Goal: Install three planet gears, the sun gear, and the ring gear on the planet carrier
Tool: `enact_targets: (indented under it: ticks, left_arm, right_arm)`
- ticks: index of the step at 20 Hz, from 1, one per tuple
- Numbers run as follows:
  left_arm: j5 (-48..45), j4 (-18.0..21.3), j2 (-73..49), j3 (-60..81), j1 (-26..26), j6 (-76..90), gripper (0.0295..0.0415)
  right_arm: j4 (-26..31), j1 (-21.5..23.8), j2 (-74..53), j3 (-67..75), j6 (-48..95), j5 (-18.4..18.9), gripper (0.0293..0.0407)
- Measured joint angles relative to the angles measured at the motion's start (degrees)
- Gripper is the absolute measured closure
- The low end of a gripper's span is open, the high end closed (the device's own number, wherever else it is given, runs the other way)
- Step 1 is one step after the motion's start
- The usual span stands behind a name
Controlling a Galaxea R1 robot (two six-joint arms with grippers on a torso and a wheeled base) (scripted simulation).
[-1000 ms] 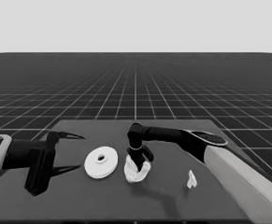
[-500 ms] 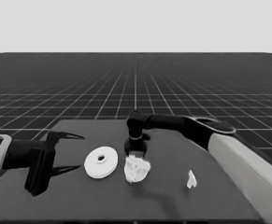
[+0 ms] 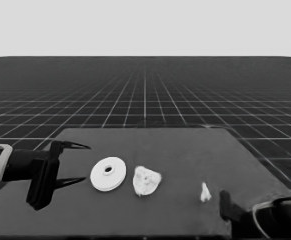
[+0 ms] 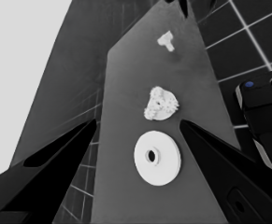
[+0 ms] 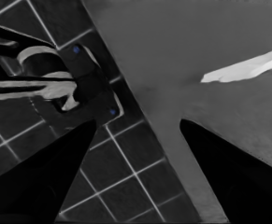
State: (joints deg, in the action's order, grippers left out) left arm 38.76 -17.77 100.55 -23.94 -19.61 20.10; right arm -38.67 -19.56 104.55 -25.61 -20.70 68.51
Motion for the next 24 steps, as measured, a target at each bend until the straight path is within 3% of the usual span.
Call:
enact_targets:
  ticks: [4,5,6,7,8,9,11,14,15,17,24]
  left_arm:
    - [0.00,0.00,0.00,0.00,0.00,0.00,0.0326]
    - [24.13,-27.48,13.87,-5.97,10.90,-27.83,0.0320]
    - [47.73,-23.99,29.04,-16.83,13.53,-56.42,0.0305]
    - [51.87,-10.09,37.18,-30.71,13.68,-72.24,0.0307]
    - [50.32,-0.88,41.27,-42.14,14.02,-78.15,0.0315]
    - [49.07,4.65,43.79,-50.29,14.42,-79.98,0.0321]
    - [48.23,9.98,46.65,-59.47,14.93,-80.26,0.0325]
    - [48.08,12.28,48.22,-64.30,15.19,-79.67,0.0326]
    - [45.75,8.58,48.99,-66.41,19.33,-78.87,0.0326]
    - [43.22,5.45,50.33,-69.89,24.07,-77.46,0.0326]
    - [41.73,4.09,51.30,-72.34,26.04,-76.43,0.0326]
  right_arm:
    - [-1.15,-0.69,-3.33,3.05,2.29,-0.78,0.0315]
    - [-1.21,-0.72,-3.51,3.21,2.41,-0.83,0.0315]
    - [-1.25,-0.74,-3.61,3.31,2.49,-0.85,0.0315]
    - [-1.27,-0.75,-3.67,3.37,2.53,-0.87,0.0315]
    - [-1.29,-0.76,-3.70,3.40,2.56,-0.88,0.0315]
    - [-1.30,-0.76,-3.72,3.42,2.58,-0.88,0.0315]
    - [-1.30,-0.76,-3.74,3.44,2.59,-0.89,0.0315]
    - [-1.31,-0.77,-3.75,3.44,2.60,-0.89,0.0315]
    - [-1.31,-0.77,-3.75,3.44,2.60,-0.89,0.0315]
    - [-1.31,-0.77,-3.75,3.45,2.60,-0.89,0.0315]
    - [-1.31,-0.77,-3.75,3.45,2.60,-0.89,0.0315]
